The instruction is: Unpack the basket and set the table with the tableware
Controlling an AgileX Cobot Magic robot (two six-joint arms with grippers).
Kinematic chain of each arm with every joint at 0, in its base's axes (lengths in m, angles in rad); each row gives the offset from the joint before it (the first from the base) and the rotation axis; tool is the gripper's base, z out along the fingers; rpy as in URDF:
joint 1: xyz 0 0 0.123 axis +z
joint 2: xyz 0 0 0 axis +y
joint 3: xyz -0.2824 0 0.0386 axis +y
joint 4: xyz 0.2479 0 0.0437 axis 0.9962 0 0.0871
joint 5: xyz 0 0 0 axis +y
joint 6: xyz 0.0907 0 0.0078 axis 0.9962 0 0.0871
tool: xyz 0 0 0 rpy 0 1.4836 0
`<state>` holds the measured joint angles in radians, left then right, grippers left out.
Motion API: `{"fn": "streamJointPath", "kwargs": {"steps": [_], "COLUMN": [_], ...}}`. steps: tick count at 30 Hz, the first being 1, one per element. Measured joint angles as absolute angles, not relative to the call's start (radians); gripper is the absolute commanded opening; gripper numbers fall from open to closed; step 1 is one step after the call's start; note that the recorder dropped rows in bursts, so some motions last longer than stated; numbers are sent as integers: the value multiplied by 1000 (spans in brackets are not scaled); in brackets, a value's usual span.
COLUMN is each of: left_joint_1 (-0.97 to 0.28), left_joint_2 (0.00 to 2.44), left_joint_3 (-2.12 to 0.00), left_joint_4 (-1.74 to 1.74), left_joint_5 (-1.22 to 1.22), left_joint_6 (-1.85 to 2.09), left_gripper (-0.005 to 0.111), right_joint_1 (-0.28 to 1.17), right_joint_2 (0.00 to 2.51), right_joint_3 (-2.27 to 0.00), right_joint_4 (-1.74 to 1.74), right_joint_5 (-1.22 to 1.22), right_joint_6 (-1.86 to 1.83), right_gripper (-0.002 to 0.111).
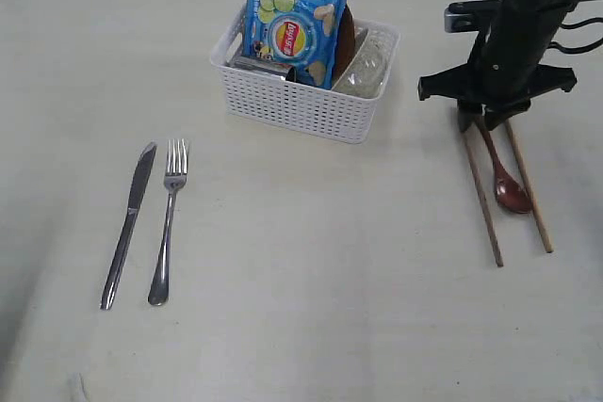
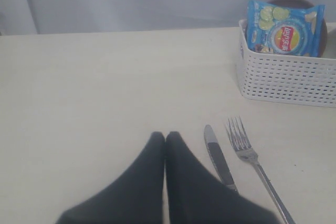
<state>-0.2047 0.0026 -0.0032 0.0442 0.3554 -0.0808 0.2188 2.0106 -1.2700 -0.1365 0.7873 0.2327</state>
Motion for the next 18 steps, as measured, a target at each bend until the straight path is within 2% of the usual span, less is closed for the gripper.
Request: {"fn": "streamJointPath", "kwargs": {"steps": [10, 18], "left_joint_1": [-205, -205], "left_joint_2": [3, 3], "left_joint_3": [-3, -3], "left_joint_4": [44, 44], "left_joint_5": [355, 355], "left_joint_6": [-81, -81], "left_gripper": [0, 0], "right_joint_1": [219, 219], "right_joint_2": [1954, 1877], "right_joint_3": [-1289, -1459], "right_joint_4": [-116, 208], "right_joint_5": [781, 826], "right_joint_6": [223, -55], "right_gripper": [38, 38]}}
